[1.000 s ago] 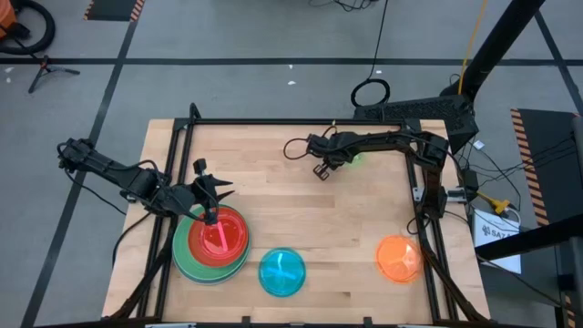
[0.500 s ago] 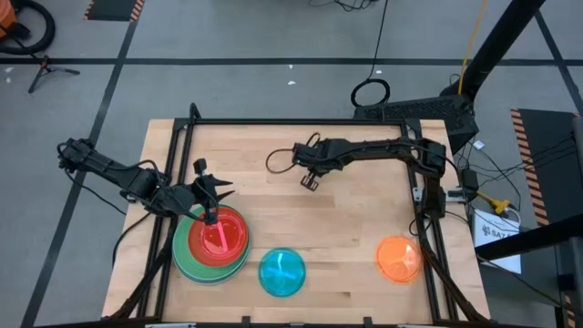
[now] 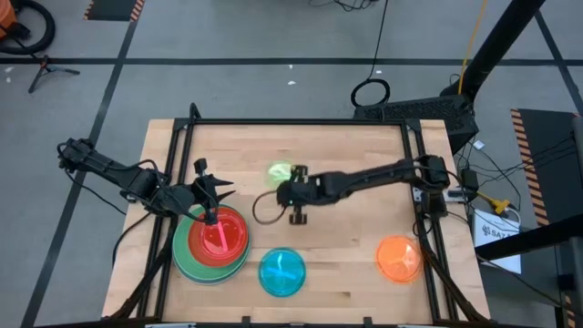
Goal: Stack plastic plates
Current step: Stack the light green plate on top of the pink plate
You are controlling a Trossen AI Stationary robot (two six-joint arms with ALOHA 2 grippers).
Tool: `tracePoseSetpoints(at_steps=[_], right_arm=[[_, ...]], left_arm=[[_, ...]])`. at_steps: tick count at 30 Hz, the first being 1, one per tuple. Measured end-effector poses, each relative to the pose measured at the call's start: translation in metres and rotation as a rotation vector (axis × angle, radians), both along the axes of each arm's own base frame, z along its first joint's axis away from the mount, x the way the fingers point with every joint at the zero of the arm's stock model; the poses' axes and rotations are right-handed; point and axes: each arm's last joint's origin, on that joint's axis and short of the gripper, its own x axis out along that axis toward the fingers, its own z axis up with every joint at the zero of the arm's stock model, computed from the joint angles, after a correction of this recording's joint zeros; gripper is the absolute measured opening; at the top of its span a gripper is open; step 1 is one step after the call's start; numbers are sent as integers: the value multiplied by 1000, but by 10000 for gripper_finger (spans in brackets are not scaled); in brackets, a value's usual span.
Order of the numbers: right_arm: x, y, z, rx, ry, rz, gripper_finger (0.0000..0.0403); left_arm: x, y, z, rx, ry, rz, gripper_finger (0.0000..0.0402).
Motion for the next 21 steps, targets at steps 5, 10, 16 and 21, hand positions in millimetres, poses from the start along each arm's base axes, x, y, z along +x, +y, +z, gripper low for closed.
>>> tracePoseSetpoints(at_steps=[5, 10, 16, 21], right_arm=[[11, 31, 15, 6, -149, 94, 0], [16, 49, 24, 47, -226, 168, 0], [21, 66, 24, 35, -278, 248, 0], [28, 79, 22, 52, -323, 335, 0]], left_arm=[[0, 0, 0, -2, -5, 0, 113], [1, 0, 1, -7, -15, 0, 113], [7, -3, 11, 7, -113, -32, 113], [7, -3, 25, 6, -206, -47, 113]])
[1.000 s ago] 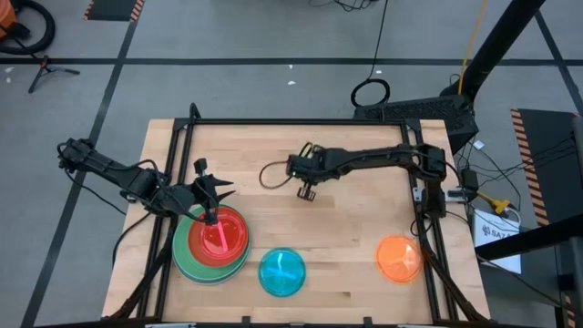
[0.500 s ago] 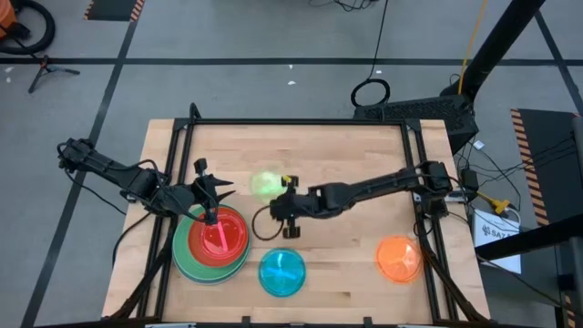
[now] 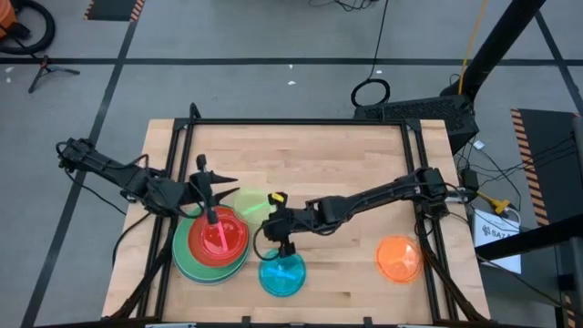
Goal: Stack plastic plates
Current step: Stack the light green plate on top of the pink plate
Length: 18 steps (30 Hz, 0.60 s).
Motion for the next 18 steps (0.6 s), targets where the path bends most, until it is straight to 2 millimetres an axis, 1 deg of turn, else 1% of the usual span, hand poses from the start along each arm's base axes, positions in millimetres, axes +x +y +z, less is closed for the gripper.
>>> tracePoseSetpoints(at_steps=[2, 3, 7, 8, 13, 15, 17, 18], right_arm=[[4, 6, 0, 9, -8, 43, 0], [8, 9, 3, 8, -28, 63, 0], [26, 24, -2, -30, -32, 116, 0], [34, 27, -5, -40, -23, 131, 0], [60, 42, -11, -112, 46, 193, 0], [66, 48, -14, -126, 92, 207, 0], [70, 55, -13, -143, 105, 228, 0], [72, 58, -16, -156, 120, 244, 0]], left_arm=[[-2, 1, 9, -31, -34, 9, 113], [-4, 1, 15, -51, -62, 12, 113], [-11, 1, 21, -75, -91, -4, 113], [-13, 1, 22, -72, -89, -11, 113], [-15, -4, 21, -75, -86, -45, 113], [-16, -6, 22, -82, -90, -61, 113], [-17, -8, 22, -84, -90, -74, 113], [-17, -10, 22, -80, -88, -84, 113]])
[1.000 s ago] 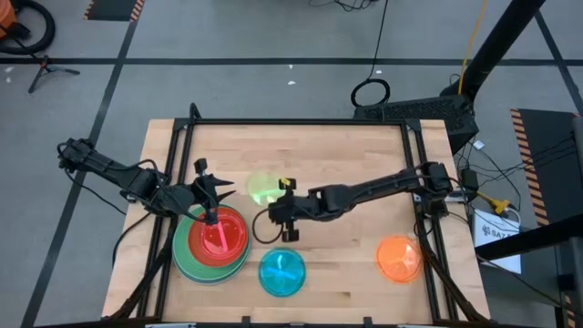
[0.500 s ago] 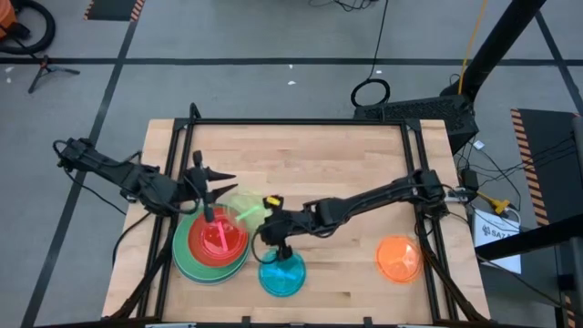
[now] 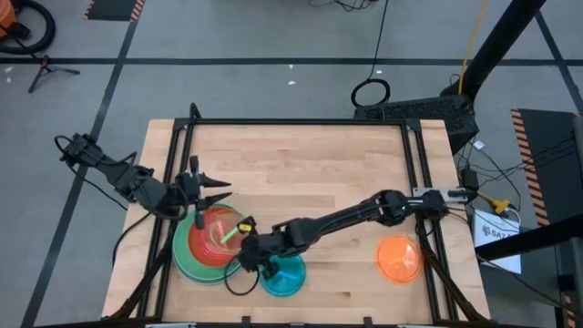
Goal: Stack plastic plates
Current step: Stack the light green plate on top of the pink plate, then stack the light blue plate on top of the light green plate
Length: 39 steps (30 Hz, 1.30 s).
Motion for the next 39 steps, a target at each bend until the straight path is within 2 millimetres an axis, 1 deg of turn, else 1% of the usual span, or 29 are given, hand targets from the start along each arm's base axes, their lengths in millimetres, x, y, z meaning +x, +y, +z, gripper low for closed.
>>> tracePoseSetpoints(at_steps=[3, 7, 17, 24, 28, 35, 39], right_arm=[[2, 10, -3, -21, -10, 39, 0], [-1, 17, -6, -39, 11, 62, 0], [-2, 18, -7, -46, 17, 66, 5], [0, 12, -7, -46, 20, 51, 10], [1, 7, -7, -25, 23, 21, 31], [5, -1, -6, 9, 11, -27, 98], [6, -4, -6, 30, 10, -53, 126]], left_arm=[[-2, -2, 0, 1, -2, -21, 113], [-3, -6, -1, -3, 11, -40, 113], [-5, -10, -2, -11, 16, -71, 113], [-5, -10, -2, -8, 17, -71, 113], [-5, -10, -2, -7, 17, -71, 113], [-5, -10, -2, -7, 17, -71, 113], [-5, -10, -2, -8, 17, -71, 113]])
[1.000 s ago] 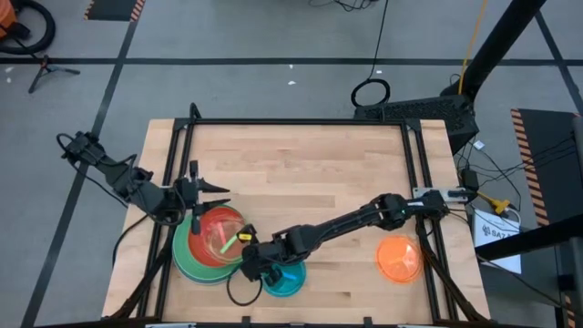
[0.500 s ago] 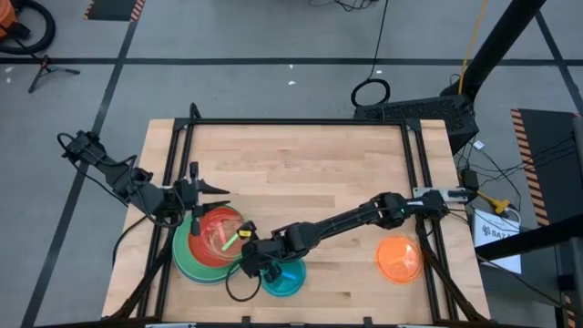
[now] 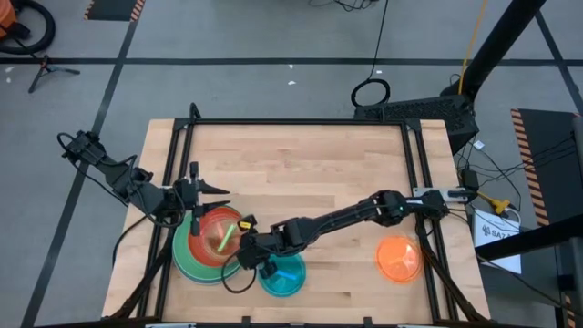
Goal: Stack plastic plates
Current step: Stack the light blue plate on top of the light green plate
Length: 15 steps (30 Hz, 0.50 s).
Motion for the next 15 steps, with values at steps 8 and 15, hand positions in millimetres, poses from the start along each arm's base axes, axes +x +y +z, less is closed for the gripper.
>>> tracePoseSetpoints(at_steps=[8, 15], right_arm=[[4, -11, 1, 55, -9, -75, 154], [17, -22, 8, 142, -143, -138, 150]], left_arm=[[0, 0, 0, 0, 0, 0, 113], [0, 0, 0, -6, 0, 1, 113]])
